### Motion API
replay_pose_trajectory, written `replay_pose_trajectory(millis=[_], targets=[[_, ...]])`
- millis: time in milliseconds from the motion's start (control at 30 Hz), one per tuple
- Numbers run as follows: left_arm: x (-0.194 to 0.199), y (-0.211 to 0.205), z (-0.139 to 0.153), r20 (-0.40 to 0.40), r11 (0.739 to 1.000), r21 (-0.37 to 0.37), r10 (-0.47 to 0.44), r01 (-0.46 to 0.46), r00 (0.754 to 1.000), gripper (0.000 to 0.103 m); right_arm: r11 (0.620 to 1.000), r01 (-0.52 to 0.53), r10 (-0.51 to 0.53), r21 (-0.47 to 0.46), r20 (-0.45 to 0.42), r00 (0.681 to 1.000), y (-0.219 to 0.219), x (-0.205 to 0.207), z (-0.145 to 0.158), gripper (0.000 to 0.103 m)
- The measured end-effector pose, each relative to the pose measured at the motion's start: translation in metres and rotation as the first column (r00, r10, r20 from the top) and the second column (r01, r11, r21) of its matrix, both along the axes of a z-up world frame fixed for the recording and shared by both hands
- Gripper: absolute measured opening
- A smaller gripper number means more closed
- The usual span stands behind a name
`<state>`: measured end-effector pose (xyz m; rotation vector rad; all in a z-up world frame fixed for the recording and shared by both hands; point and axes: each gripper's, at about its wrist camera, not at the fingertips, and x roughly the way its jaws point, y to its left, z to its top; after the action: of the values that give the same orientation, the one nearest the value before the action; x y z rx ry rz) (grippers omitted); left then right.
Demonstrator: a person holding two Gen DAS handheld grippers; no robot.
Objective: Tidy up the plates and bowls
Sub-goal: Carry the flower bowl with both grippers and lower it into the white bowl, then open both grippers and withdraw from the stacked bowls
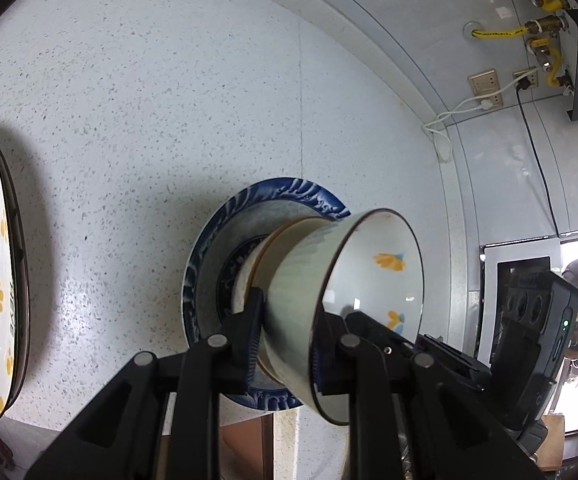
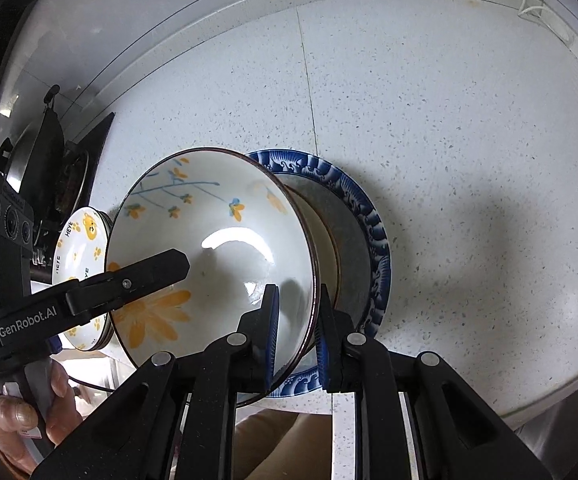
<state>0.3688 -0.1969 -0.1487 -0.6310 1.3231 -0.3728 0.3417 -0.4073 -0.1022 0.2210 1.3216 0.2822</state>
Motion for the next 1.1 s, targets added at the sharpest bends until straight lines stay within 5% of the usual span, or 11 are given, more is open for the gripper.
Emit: replay_pose_trajectory(millis=[467,600,1100], targets=[[0.0,-0.004,0.001,0.006,0.999,0.051,-0.011,0.011,1.0,0.019,0.999,-0.039,0.039,-0.002,-0.013,0.999,-0.009,-0.005,0.006,0.018],[0.0,-0.002,0.004,0.009,0.997,0.077,-0.001,0.0,1.0,0.027,0.998,-0.05,0.05,-0.024,-0.006,0.999,-0.013,-0.003,0.013,0.021],[-0.005,-0.003,0.011,0.068,0.992,0.123,-0.046,0.038,0.997,0.027,0.997,-0.073,0.075,-0.02,0.105,0.992,-0.019,-0.016,0.034,0.022]])
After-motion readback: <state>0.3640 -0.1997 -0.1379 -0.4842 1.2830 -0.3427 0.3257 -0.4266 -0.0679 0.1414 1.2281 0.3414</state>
